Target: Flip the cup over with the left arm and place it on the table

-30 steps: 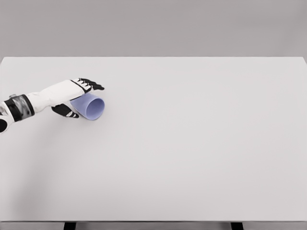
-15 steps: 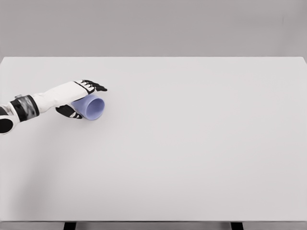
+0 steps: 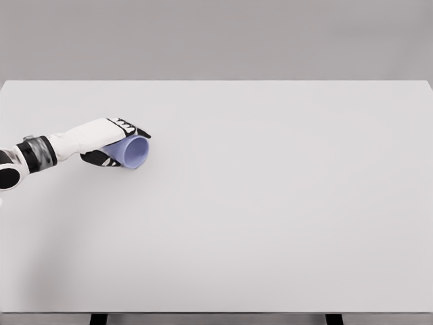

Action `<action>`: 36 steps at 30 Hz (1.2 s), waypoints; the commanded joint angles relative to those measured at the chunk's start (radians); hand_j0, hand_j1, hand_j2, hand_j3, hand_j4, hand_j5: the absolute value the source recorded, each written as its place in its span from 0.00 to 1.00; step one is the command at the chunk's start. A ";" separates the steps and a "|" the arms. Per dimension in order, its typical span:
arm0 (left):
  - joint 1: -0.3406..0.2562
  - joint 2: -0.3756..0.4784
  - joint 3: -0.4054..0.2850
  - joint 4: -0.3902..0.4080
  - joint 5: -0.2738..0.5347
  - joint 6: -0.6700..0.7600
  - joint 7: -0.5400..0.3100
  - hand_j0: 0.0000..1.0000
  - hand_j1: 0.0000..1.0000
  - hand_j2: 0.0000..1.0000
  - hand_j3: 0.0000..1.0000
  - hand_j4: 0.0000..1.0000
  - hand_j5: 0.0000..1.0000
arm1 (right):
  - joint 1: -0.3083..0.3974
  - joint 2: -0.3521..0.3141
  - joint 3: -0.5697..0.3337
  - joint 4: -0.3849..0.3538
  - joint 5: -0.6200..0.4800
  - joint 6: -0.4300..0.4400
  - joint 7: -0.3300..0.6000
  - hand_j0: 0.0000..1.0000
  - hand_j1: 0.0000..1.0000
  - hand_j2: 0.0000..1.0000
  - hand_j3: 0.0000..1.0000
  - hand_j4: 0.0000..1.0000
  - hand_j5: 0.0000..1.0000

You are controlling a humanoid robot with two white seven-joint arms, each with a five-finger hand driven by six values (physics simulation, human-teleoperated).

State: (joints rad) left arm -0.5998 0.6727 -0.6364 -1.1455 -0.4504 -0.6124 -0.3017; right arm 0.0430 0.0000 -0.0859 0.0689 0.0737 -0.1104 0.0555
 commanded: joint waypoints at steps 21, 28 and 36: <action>-0.002 0.015 0.011 -0.045 0.162 0.001 0.004 0.77 0.77 0.77 0.77 0.77 0.77 | 0.000 0.000 0.000 0.000 0.000 0.000 0.000 1.00 1.00 1.00 1.00 1.00 1.00; 0.000 0.016 0.009 -0.046 0.285 0.001 0.006 0.77 0.77 0.77 0.77 0.77 0.77 | 0.000 0.000 0.000 0.000 0.000 0.000 0.001 1.00 1.00 1.00 1.00 1.00 1.00; 0.011 0.013 0.004 -0.053 0.424 0.001 0.006 0.77 0.77 0.77 0.77 0.77 0.77 | 0.000 0.000 0.000 0.000 0.000 0.000 0.001 1.00 1.00 1.00 1.00 1.00 1.00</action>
State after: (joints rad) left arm -0.5890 0.6862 -0.6324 -1.1956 -0.0691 -0.6124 -0.2966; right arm 0.0430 0.0000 -0.0859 0.0689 0.0737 -0.1104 0.0561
